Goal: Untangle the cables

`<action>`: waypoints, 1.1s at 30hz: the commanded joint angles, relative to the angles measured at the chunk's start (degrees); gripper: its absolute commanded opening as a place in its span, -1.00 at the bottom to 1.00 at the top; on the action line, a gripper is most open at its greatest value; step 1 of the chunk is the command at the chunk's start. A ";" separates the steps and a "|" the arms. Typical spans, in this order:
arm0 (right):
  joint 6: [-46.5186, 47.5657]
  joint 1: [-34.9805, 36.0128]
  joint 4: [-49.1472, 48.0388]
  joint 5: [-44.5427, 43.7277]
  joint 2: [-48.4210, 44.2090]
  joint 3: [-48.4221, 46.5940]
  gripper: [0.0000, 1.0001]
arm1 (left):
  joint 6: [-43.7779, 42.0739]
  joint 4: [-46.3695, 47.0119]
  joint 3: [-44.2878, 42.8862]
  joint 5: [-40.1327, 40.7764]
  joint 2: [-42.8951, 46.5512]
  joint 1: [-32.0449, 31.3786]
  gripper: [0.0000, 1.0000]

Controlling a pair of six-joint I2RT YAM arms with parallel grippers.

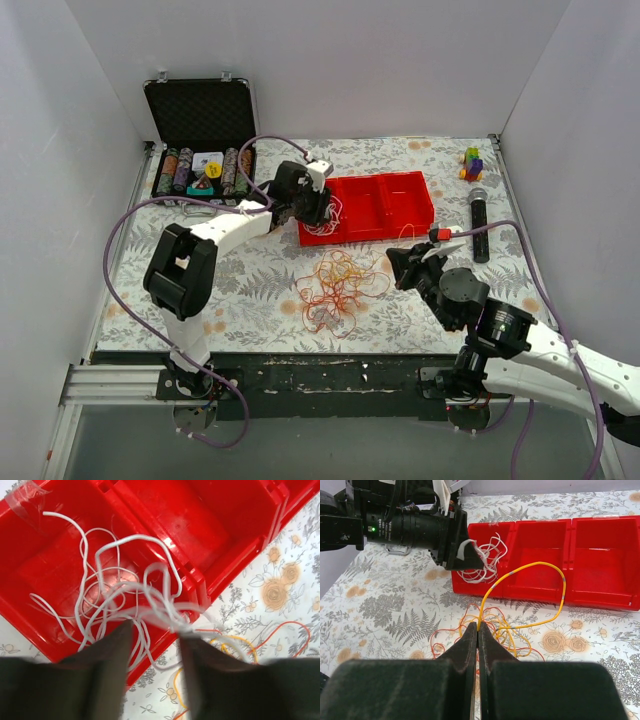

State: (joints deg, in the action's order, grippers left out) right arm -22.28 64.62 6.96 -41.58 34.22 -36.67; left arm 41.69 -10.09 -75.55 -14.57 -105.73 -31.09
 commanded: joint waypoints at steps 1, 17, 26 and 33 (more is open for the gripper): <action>0.40 0.24 -2.65 -0.17 0.24 -2.71 -0.97 | 1.11 -0.99 -2.15 2.97 0.35 -0.11 0.23; 1.10 0.24 -3.71 0.71 6.73 -4.82 -0.97 | 1.11 -9.33 -10.58 -0.11 14.50 -0.02 0.87; 2.32 0.24 -4.24 0.80 9.72 -8.06 -0.97 | 0.94 -8.99 2.75 -19.41 22.31 -0.20 0.69; 15.76 0.24 -6.43 2.20 17.45 -23.78 -0.97 | -7.32 -9.95 21.13 -25.42 32.16 -0.46 0.62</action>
State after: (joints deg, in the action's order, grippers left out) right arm -15.25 64.62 5.96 -40.07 48.66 -49.80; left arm 39.59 -18.68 -59.24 -33.76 -79.57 -31.22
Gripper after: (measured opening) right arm 0.026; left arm 0.826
